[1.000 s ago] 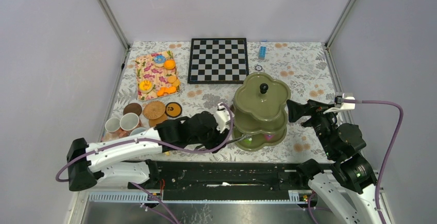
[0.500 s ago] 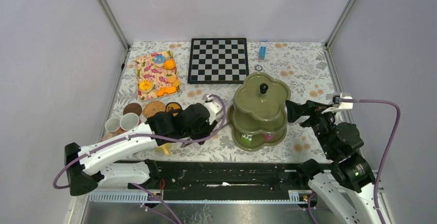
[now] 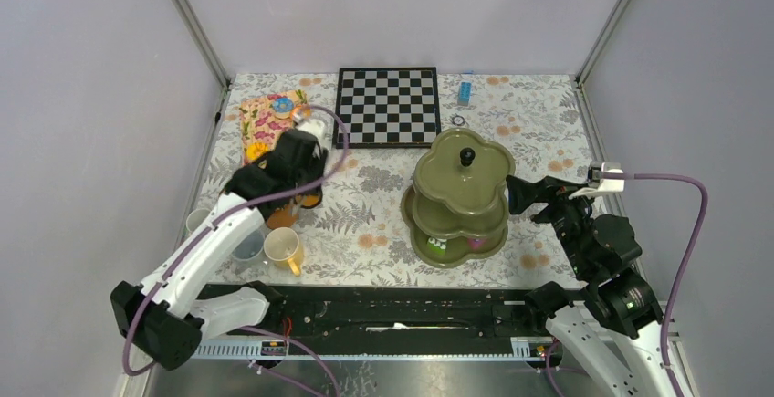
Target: Serve the afternoon tea
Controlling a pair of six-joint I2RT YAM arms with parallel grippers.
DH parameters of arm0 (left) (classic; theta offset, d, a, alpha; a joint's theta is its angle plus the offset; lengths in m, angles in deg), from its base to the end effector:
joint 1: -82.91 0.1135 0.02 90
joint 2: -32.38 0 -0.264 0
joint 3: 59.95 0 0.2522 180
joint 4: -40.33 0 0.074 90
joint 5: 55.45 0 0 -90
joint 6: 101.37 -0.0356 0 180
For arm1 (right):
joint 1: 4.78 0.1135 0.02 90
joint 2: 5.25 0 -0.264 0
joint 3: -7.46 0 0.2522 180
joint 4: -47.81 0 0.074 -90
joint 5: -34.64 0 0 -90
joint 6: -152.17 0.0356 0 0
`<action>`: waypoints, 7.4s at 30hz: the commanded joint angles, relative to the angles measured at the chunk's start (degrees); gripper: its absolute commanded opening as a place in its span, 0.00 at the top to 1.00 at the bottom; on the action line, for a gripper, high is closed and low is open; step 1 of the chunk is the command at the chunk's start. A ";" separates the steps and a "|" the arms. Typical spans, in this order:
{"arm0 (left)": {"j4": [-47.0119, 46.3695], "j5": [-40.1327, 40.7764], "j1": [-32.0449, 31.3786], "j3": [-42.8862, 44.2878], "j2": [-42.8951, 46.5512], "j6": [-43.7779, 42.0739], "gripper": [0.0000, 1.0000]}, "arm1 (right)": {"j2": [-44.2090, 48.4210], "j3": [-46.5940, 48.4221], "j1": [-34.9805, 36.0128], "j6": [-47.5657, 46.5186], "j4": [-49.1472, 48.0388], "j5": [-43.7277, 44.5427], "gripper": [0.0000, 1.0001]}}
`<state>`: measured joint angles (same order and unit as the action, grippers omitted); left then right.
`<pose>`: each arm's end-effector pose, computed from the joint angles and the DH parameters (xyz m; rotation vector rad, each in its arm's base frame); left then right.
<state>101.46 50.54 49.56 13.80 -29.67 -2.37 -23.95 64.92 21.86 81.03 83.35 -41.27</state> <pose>0.1838 -0.1092 0.3156 0.3822 2.3587 -0.0061 0.0709 0.0259 0.3621 0.0951 1.5300 0.4486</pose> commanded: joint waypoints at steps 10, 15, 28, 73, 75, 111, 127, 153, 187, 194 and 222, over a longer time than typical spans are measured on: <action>-19.02 5.95 24.49 28.91 -28.36 7.59 0.52 | -0.33 0.44 0.26 -1.84 -4.40 1.17 0.02; -16.72 1.38 29.18 39.80 -39.42 8.27 0.50 | 0.24 0.74 0.28 -1.99 -3.22 1.95 0.02; -10.03 -4.47 31.66 52.26 -52.40 8.59 0.45 | -0.87 1.59 0.26 -3.27 -2.98 3.05 0.02; -15.21 -5.54 33.25 42.20 -56.67 8.50 0.50 | 0.17 0.52 0.26 -2.74 -2.97 3.40 0.02; -15.61 -4.67 33.26 41.86 -55.50 8.38 0.54 | 0.19 0.51 0.26 -2.72 -2.98 3.40 0.02; -26.43 -28.21 3.80 -5.25 7.38 -6.76 0.63 | -0.93 -0.28 0.26 -2.06 -5.45 1.51 0.02; -36.32 -27.76 -11.21 -7.44 0.92 -6.05 0.65 | -0.54 -0.40 0.26 -0.85 -5.39 1.58 0.02; -36.59 -27.14 -14.63 -6.44 -3.62 -6.94 0.46 | -0.46 -0.72 0.26 -0.53 -5.15 1.56 0.02; -33.88 -21.71 -11.77 -8.20 4.01 -8.55 0.45 | -0.58 -1.34 0.26 0.15 -5.23 1.03 0.02; -33.38 -9.23 -9.03 -8.86 4.17 -7.78 0.46 | -0.62 -1.30 0.26 0.03 -5.25 1.09 0.02; -13.19 -1.38 35.73 3.41 -14.71 13.67 0.43 | -0.15 -1.01 0.26 -1.26 -5.12 1.36 0.02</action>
<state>87.26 49.66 84.93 18.87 -47.87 9.91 -24.39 63.56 21.86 80.57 80.40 -39.94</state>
